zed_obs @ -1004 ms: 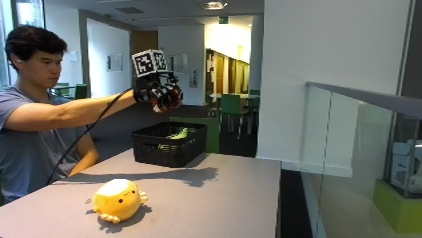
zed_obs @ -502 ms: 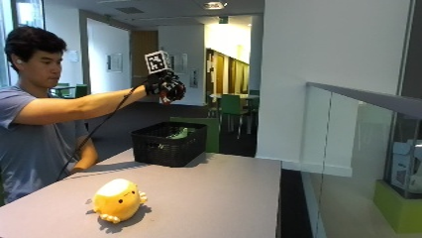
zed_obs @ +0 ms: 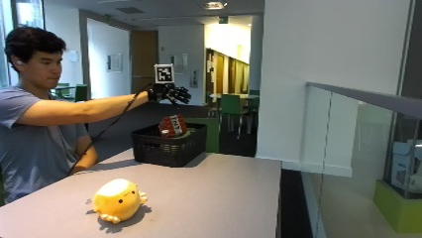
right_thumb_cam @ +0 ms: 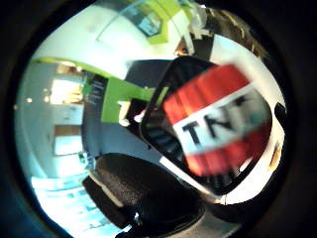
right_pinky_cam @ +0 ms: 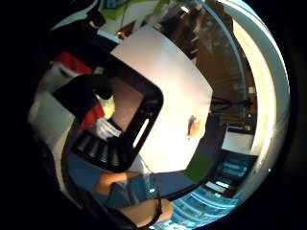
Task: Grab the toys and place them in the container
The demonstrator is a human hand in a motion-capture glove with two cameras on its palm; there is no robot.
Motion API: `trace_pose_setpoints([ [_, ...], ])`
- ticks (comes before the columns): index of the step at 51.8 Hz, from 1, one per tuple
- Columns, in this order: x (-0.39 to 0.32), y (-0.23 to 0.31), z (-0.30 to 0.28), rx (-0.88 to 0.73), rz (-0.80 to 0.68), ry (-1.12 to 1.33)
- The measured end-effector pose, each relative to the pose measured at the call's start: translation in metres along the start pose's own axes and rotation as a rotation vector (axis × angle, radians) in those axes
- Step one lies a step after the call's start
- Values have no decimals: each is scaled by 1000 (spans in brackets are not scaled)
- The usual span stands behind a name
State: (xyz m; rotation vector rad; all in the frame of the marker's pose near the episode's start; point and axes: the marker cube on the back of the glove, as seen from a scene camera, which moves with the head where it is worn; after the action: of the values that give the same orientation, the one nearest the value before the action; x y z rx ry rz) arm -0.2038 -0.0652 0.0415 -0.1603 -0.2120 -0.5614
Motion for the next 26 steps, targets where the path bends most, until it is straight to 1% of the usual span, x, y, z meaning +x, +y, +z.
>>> trace_pose_setpoints([
  [3,4,0,-2,32,-1,33],
  [6,12,0,-5,52,46,105],
  [9,14,2,-8,71,58,164],
  [14,-30,6,-7,85,31,244],
  [17,-21,10,-11,98,82,246],
  [20,-5,13,-16,113,172,247],
  [21,-2,14,-17,115,178,244],
  [25,7,27,-25,111,83,157],
  [26,14,29,-27,110,89,156],
])
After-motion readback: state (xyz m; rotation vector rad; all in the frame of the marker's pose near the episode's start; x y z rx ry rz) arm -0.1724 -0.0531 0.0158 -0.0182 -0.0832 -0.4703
